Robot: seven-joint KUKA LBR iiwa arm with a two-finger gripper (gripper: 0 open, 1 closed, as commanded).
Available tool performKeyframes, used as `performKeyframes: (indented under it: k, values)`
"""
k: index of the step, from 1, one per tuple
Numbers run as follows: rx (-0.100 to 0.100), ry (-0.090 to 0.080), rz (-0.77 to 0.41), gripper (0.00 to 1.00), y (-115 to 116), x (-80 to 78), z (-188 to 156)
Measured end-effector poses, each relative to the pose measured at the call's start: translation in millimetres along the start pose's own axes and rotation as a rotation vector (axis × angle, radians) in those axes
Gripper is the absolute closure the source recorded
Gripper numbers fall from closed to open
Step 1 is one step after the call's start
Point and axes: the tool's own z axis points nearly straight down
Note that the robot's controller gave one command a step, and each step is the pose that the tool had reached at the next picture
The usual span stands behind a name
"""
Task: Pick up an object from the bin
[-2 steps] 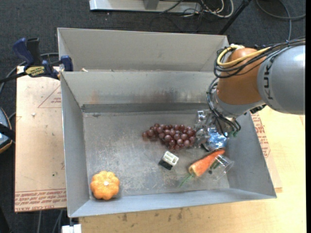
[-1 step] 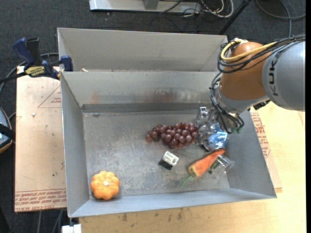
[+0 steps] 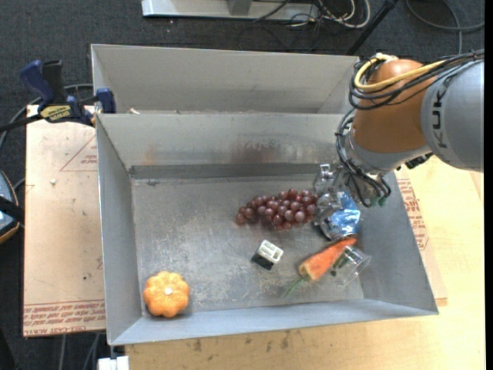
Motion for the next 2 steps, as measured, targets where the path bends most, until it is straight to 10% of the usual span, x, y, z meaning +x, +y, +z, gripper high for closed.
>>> performKeyframes:
  k: [2]
  values:
    - [0.0, 0.002, 0.0, 1.0, 1, 0.6, -33]
